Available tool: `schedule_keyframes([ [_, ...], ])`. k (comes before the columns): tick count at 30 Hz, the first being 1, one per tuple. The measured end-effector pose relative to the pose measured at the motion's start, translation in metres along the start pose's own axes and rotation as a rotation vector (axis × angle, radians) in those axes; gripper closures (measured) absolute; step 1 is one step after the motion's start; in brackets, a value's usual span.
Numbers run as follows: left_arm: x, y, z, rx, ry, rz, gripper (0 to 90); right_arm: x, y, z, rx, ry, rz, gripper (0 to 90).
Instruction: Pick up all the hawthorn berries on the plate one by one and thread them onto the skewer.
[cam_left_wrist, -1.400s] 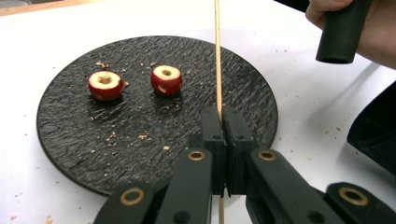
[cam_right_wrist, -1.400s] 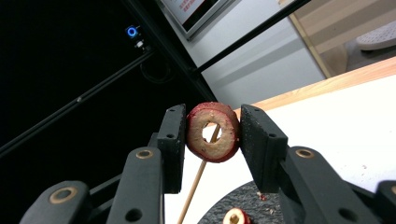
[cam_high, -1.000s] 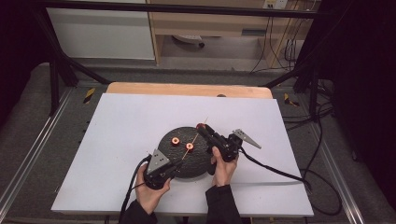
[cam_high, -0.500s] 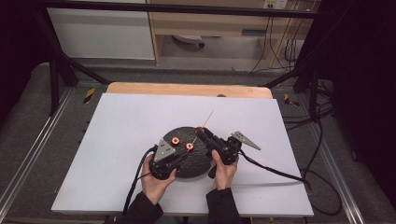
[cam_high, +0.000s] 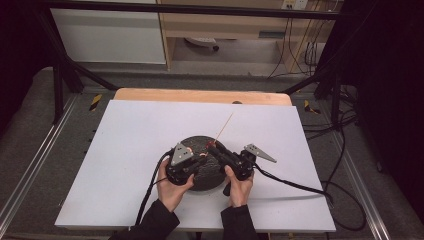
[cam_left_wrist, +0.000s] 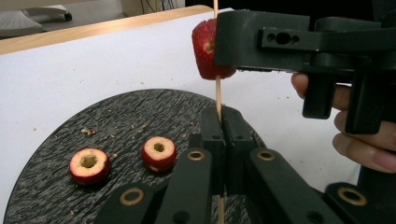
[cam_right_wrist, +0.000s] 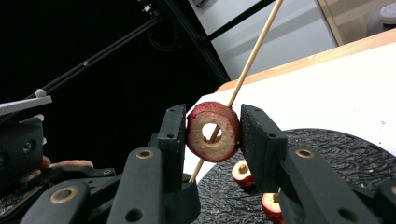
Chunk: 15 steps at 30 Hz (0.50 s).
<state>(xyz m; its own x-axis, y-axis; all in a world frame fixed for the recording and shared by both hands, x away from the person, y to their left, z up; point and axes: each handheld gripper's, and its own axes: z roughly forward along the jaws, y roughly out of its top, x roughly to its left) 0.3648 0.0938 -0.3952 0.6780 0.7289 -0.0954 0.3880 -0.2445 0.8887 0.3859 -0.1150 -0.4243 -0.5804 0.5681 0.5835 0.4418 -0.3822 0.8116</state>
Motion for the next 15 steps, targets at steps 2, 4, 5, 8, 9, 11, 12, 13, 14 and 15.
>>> schedule_keyframes([
  [2, 0.0003, -0.0003, 0.0004, 0.002, 0.001, 0.002, 88.4, 0.0001, -0.0011, 0.0001, 0.014, 0.0, 0.004, 62.5],
  [4, 0.0007, -0.0009, 0.0002, 0.004, 0.0, 0.005, 88.4, -0.0002, -0.0012, 0.0003, 0.017, 0.002, 0.003, 62.4],
  [5, 0.0009, -0.0013, 0.0, 0.003, -0.001, 0.004, 88.4, -0.0001, -0.0007, 0.0005, 0.025, 0.003, 0.005, 62.0],
  [8, 0.0022, -0.0028, -0.0012, 0.004, -0.01, 0.003, 88.4, -0.0006, 0.0004, -0.0002, 0.035, -0.005, -0.009, 56.8],
  [9, 0.0025, -0.0034, -0.002, 0.006, -0.011, 0.007, 88.4, -0.0006, 0.0004, -0.0002, 0.035, -0.005, -0.009, 56.8],
  [11, 0.0032, -0.0044, -0.0039, 0.008, -0.013, 0.01, 88.4, -0.0004, 0.0022, -0.0016, 0.048, -0.019, -0.017, 48.0],
  [12, 0.0038, -0.0049, -0.005, 0.008, -0.013, 0.009, 88.4, -0.0004, 0.0022, -0.0016, 0.048, -0.019, -0.017, 48.0],
  [13, 0.0047, -0.0052, -0.0064, 0.012, -0.013, 0.01, 88.4, -0.0005, 0.0032, -0.002, 0.051, -0.022, -0.024, 45.8],
  [14, 0.0071, -0.0062, -0.0096, 0.016, -0.013, 0.013, 88.4, -0.001, 0.0045, -0.0029, 0.058, -0.023, -0.046, 41.0],
  [15, 0.0071, -0.0062, -0.0096, 0.016, -0.013, 0.013, 88.4, -0.001, 0.0045, -0.0029, 0.058, -0.023, -0.046, 41.0],
])
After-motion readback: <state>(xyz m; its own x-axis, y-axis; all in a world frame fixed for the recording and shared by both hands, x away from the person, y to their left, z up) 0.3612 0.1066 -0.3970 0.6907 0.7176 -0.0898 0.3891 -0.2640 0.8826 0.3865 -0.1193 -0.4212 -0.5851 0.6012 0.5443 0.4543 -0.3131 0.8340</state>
